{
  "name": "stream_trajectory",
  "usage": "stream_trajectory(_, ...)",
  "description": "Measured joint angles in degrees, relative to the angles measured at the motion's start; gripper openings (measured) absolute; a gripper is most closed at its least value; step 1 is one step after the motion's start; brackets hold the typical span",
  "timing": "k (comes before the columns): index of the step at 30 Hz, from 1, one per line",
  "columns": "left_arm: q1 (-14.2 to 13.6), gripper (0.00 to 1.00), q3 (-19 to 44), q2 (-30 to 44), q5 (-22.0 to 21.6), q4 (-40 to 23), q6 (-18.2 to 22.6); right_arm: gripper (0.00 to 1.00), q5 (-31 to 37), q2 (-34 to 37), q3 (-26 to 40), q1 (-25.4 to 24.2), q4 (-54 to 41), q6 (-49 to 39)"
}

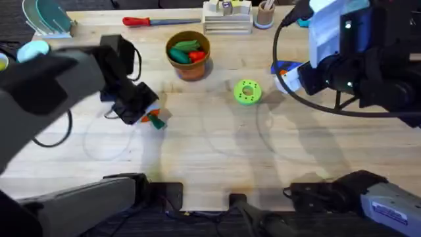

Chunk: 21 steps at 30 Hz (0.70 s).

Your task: Pick up the gripper from the table and insert it into the empty holder that is missing its gripper. Then pick up a screw, insert it into the mounting hole, and use the screwdriver to tighten it. Finally, clean up the table by picking up the vegetable and placing it into the bucket.

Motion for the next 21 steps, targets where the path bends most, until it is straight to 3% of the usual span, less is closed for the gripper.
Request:
stream_trajectory(5,-0.7,0.008,12.7,0.4,2.0,-8.6,0.4,0.991,0.0,0.0,0.0,0.0,0.0,0.0)
stream_trajectory(9,-3.3,0.008,22.9,0.4,2.5,-10.7,0.4,0.992,0.0,0.0,0.0,0.0,0.0,0.0)
stream_trajectory(13,-8.0,0.008,28.6,0.3,2.6,-6.2,0.4,0.992,0.0,0.0,0.0,0.0,0.2,0.0)
stream_trajectory(21,-19.8,0.008,29.3,1.3,2.3,8.2,0.4,0.992,0.0,0.0,0.0,0.0,0.6,0.0)
